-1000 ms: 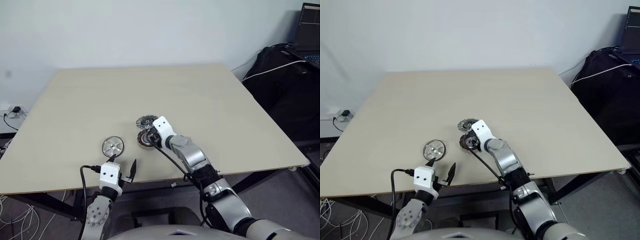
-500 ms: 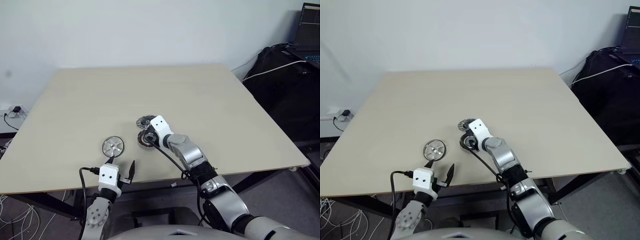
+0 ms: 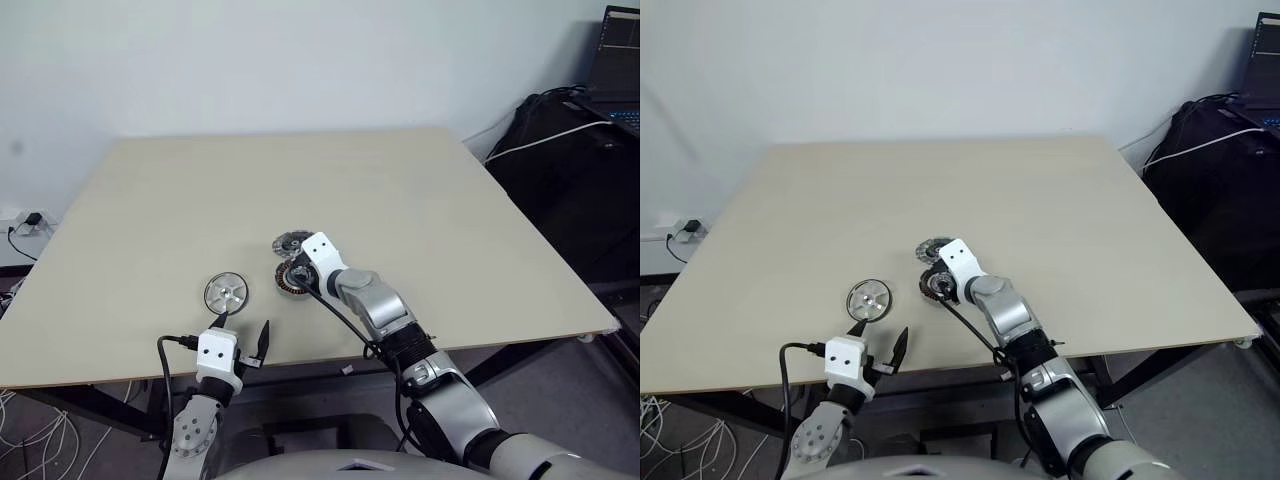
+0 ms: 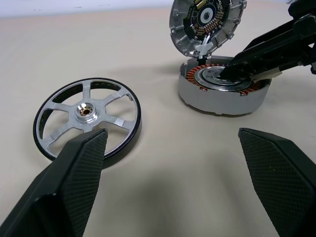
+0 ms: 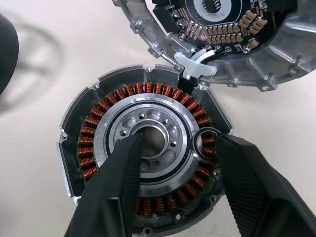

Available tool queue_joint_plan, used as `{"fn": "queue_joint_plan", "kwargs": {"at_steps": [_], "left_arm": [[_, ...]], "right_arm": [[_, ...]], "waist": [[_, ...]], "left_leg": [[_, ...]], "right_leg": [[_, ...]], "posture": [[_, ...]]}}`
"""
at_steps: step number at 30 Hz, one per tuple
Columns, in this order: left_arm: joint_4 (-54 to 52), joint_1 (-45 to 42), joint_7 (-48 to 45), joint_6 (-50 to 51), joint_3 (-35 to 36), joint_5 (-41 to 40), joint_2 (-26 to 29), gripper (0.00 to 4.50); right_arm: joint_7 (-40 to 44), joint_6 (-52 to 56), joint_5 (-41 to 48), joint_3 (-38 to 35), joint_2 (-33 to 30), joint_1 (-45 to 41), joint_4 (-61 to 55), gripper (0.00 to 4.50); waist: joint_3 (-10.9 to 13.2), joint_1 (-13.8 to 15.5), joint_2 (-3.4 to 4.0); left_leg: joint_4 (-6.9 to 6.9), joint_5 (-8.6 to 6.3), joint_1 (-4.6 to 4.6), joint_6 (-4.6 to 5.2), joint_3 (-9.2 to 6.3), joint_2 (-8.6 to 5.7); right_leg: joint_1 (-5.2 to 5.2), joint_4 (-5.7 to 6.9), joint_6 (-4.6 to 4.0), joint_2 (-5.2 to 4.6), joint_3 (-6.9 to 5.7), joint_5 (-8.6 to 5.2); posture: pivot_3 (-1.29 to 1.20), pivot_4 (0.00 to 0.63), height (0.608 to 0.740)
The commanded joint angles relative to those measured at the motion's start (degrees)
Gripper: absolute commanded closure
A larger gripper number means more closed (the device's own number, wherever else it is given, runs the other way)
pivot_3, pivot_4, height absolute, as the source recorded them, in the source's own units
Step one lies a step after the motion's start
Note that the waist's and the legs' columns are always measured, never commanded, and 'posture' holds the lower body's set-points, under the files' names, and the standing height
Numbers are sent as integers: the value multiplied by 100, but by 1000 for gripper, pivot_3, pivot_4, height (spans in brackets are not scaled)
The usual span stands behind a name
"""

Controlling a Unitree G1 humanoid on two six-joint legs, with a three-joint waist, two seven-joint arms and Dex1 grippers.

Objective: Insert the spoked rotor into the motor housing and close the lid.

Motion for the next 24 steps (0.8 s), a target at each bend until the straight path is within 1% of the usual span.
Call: {"fn": "queue_joint_plan", "kwargs": {"at_steps": [1,3,5,16,24], "left_arm": [[-78,-29,-10,-107,3,-36,-28,0],[-87,-26,-8,-102,2,-36,-29,0],[-102,-20,-3,-96,1,-34,-30,0],[-151,-9,16,-73,-12,-18,-47,0],[-168,-15,-12,-50,-32,-25,-38,0]], "right_arm": [[-9,50,45,-50,17,-73,-105,3115],[-14,53,50,-56,21,-83,-102,3820],[-19,54,46,-57,22,-87,-101,4419],[-27,27,9,-38,-1,-88,-138,4466],[-31,-47,87,-117,-10,-105,-401,4466]], "waist": [[0,0,0],[-1,-4,0],[-1,-14,0],[-1,-15,0],[0,-11,0]], "left_leg": [[0,0,0,0,0,0],[0,0,0,0,0,0],[0,0,1,0,0,1],[-1,0,2,0,0,1],[-1,0,0,0,0,1]], "right_leg": [[0,0,0,0,0,0],[0,0,0,0,0,0],[0,0,0,0,0,0],[0,1,-1,1,0,0],[-1,1,0,1,0,0]], "posture": [[0,0,740],[0,0,740],[0,0,740],[0,0,740],[0,0,740]]}}
